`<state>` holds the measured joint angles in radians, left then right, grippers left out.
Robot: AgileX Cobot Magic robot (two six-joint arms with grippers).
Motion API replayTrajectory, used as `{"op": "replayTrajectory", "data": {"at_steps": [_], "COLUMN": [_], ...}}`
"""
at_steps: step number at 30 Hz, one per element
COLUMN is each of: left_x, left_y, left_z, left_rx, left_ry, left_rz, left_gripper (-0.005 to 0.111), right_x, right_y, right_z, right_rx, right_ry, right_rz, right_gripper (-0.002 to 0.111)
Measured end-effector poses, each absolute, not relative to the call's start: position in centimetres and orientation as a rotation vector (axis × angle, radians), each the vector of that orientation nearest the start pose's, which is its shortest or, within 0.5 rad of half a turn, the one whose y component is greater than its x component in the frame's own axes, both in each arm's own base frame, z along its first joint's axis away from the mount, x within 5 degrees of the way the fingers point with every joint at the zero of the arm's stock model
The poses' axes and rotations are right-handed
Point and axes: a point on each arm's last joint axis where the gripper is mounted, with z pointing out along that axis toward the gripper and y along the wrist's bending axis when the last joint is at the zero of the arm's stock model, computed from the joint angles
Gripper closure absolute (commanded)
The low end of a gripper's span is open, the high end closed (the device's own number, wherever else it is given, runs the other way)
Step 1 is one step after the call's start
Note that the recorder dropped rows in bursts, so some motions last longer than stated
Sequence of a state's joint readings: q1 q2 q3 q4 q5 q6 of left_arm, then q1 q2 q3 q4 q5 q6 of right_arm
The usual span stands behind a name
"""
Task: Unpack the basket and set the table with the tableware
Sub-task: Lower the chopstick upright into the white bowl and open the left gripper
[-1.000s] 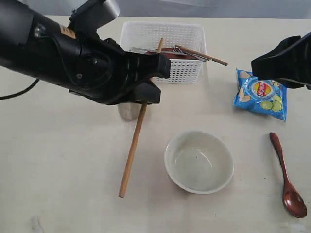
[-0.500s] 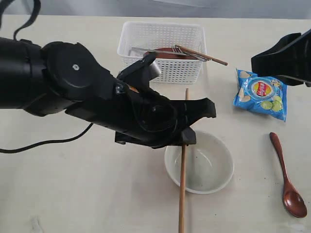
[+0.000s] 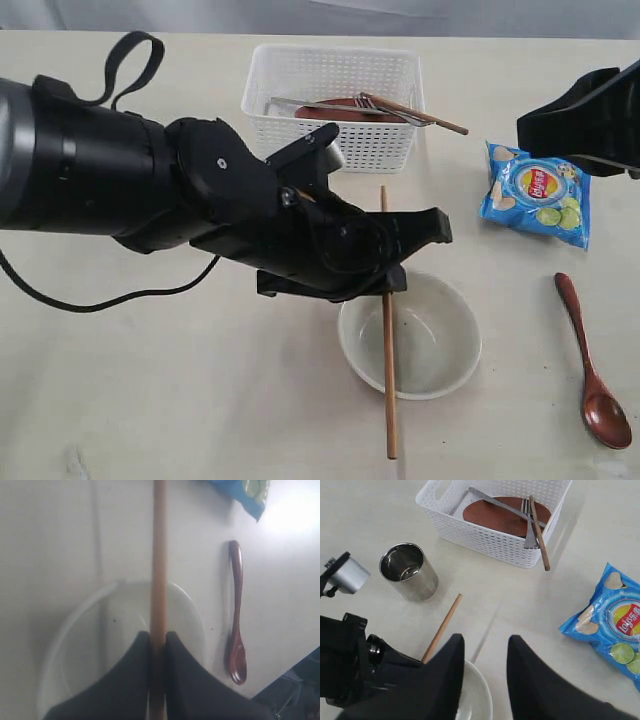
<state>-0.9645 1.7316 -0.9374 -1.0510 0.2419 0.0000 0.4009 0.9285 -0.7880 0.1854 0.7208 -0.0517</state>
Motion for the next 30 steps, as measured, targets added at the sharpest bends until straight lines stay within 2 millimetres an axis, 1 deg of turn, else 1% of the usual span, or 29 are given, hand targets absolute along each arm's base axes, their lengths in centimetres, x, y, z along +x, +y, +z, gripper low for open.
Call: {"op": "replayTrajectory", "data": {"at_steps": [5, 10, 18, 30], "left_x": [18.0, 18.1, 18.1, 18.4], "left_y": [-30.1, -30.1, -30.3, -30.3], "left_z": [17.9, 17.9, 16.8, 16.9], "left_rx": [0.027, 0.016, 0.017, -0.004], "left_ry": [2.714, 2.703, 2.750, 2.721], "left_rz": [-1.026, -1.024, -1.001, -0.994], "left_gripper": [0.107, 0.107, 0.107, 0.107], "right_x": [16.0, 16.0, 16.0, 16.0], "right_y": [8.0, 8.0, 8.0, 8.0], "right_z": [31.8, 31.8, 31.8, 31.8], "right_rx": [-0.428, -0.428, -0.428, -0.428], "right_ry": [2.322, 2.322, 2.322, 2.322], "right_rz": [0.383, 0.383, 0.383, 0.383], "right_gripper": [0.079, 0.079, 0.079, 0.079]}}
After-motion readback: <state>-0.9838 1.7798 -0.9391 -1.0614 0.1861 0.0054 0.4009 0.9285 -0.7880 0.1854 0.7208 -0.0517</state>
